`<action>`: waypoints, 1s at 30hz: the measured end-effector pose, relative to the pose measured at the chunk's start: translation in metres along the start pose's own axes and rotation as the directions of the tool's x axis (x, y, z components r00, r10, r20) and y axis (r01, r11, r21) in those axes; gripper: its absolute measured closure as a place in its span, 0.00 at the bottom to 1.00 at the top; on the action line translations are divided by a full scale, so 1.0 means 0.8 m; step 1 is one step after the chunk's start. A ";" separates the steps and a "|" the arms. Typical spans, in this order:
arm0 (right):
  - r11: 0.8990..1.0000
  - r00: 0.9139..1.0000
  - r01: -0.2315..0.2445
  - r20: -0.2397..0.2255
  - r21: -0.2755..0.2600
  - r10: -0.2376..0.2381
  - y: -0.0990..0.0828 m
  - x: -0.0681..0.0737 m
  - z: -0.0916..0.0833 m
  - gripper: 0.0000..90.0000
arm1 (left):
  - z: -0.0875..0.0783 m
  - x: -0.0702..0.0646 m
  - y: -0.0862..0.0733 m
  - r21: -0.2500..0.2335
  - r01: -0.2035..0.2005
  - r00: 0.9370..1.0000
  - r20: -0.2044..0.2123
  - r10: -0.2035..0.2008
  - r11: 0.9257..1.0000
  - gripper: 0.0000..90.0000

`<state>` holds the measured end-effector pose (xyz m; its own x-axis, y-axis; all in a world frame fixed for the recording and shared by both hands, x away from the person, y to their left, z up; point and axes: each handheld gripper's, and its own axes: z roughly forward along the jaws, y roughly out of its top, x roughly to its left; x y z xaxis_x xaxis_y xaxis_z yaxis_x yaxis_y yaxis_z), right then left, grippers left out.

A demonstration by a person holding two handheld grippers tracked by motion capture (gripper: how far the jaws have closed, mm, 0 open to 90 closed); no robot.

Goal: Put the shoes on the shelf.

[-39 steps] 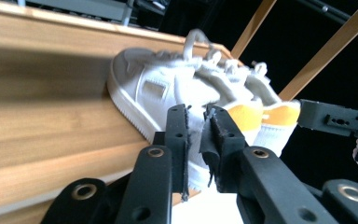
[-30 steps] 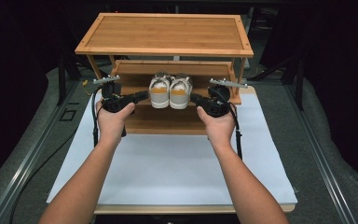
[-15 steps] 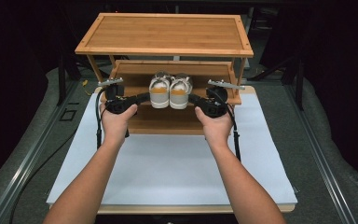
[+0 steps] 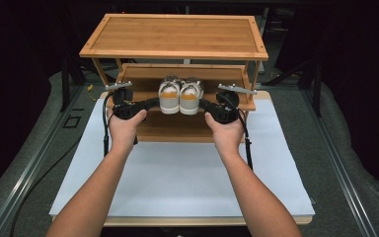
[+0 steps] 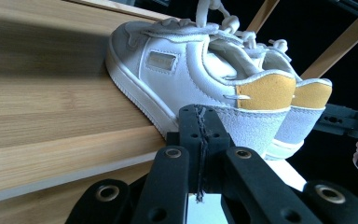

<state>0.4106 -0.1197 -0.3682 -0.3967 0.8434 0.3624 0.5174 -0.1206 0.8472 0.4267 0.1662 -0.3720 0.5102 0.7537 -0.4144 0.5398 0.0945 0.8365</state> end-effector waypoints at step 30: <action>0.999 0.999 -0.034 0.013 0.004 0.034 0.022 -0.017 0.032 1.00 | 0.030 0.018 0.021 0.003 0.032 0.999 -0.017 -0.032 0.999 1.00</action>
<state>0.4442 -0.1201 -0.3681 -0.3687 0.8457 0.3858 0.5340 -0.1470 0.8326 0.4596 0.1631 -0.3725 0.4814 0.7613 -0.4344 0.5577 0.1162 0.8218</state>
